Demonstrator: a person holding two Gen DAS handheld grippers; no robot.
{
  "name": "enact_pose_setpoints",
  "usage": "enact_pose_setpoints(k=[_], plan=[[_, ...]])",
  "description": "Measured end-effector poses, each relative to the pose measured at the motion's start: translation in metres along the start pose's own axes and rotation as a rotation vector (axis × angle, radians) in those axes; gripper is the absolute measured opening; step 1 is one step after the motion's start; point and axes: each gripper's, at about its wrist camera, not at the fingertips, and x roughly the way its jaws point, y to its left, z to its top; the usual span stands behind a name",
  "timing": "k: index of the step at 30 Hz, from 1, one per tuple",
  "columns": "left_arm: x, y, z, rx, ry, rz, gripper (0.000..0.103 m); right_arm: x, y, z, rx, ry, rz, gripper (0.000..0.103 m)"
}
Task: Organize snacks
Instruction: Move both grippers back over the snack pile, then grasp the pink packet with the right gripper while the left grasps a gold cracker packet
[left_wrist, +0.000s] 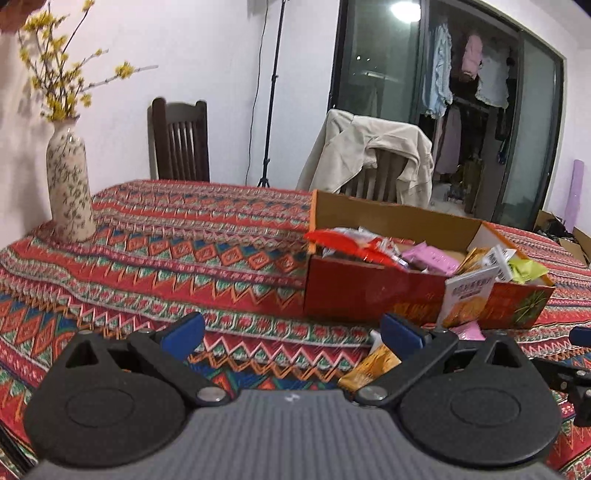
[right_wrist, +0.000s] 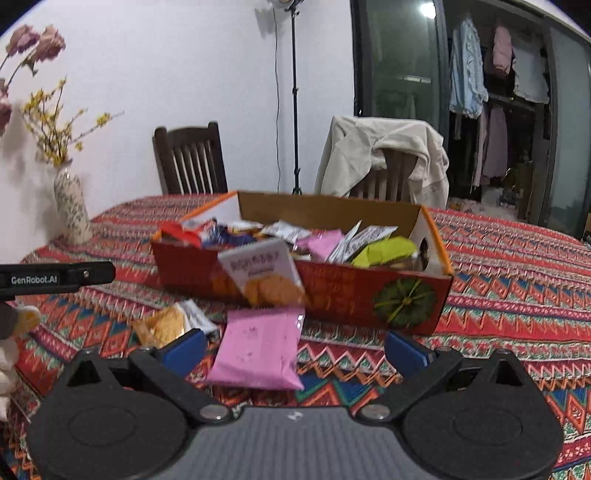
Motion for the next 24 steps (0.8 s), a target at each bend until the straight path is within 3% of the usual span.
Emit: enact_pose_setpoints(k=[17,24], plan=[[0.008,0.018,-0.007,-0.075,0.006,-0.005,0.103,0.083,0.032,0.008,-0.055,0.197,-0.031,0.103],[0.01,0.018,-0.008,-0.079,0.025,-0.009,0.103,0.094,0.031,0.0,-0.031,0.198,-0.027,0.103]])
